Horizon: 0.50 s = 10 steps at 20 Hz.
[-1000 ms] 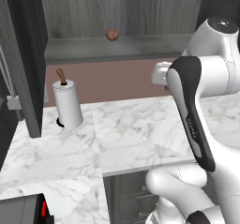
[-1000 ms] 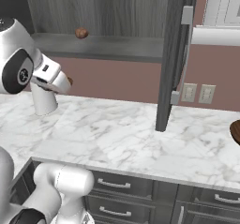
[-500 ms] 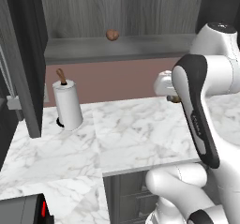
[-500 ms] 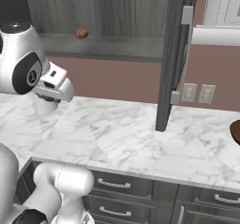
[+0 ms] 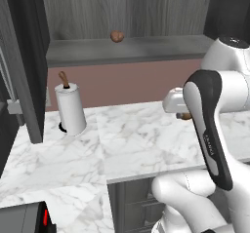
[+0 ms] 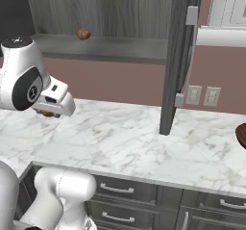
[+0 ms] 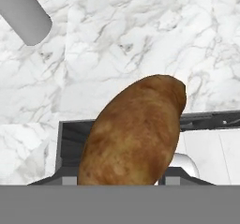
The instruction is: Pick the potatos from the cabinet and place them in one bowl. Pick the corn from the sink and place it in the other bowl.
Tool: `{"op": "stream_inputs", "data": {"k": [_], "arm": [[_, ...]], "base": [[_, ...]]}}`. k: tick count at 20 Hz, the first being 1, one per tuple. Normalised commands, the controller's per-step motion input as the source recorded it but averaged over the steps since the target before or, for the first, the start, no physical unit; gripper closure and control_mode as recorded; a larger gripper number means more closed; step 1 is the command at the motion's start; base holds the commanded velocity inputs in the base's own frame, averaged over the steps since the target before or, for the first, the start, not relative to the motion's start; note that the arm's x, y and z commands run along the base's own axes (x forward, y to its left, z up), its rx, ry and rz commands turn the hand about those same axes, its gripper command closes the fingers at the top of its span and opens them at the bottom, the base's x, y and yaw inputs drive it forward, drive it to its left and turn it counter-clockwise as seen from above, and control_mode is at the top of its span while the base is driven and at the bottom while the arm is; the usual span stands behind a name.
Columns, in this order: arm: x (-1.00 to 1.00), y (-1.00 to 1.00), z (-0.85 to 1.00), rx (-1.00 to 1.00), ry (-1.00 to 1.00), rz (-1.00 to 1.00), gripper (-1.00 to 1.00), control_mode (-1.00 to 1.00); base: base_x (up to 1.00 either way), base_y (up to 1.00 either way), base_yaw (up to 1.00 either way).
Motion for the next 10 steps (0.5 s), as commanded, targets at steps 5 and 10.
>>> {"op": "stream_inputs", "data": {"k": [5, 10], "arm": [[0.0, 0.0, 0.0, 0.0, 0.0, 0.0, 1.0, -1.0], [0.0, 0.0, 0.0, 0.0, 0.0, 0.0, 1.0, -1.0]], "base": [[0.0, 0.0, 0.0], [0.0, 0.0, 0.0]]}}
